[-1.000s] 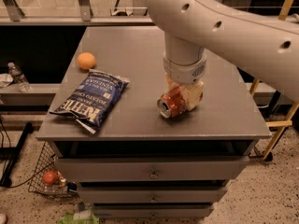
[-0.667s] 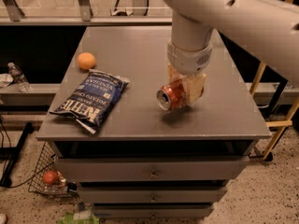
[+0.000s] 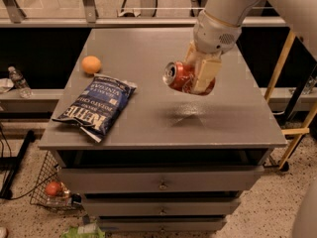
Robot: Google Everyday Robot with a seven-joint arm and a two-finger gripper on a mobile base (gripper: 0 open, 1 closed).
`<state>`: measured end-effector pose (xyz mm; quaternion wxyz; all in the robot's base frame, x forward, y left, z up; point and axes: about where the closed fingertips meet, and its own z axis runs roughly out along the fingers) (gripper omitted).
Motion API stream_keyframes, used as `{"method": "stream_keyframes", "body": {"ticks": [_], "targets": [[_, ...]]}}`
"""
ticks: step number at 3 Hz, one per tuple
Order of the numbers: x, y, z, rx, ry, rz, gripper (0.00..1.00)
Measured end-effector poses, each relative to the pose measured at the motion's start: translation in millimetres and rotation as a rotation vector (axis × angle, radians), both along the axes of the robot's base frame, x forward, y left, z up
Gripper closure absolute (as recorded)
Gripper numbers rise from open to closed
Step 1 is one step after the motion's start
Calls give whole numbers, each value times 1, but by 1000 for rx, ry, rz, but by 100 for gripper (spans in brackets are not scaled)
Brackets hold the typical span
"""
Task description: Place coke can upright
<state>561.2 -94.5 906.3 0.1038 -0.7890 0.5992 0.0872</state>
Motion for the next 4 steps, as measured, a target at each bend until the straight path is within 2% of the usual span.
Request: {"method": "stream_keyframes", "body": {"ticks": [1, 2, 3, 4], "targets": [[3, -7, 17, 134, 31, -240, 100], [3, -21, 16, 258, 107, -433, 100], [-1, -27, 12, 400, 159, -529, 100], [-8, -31, 7, 566, 174, -581, 100]]}}
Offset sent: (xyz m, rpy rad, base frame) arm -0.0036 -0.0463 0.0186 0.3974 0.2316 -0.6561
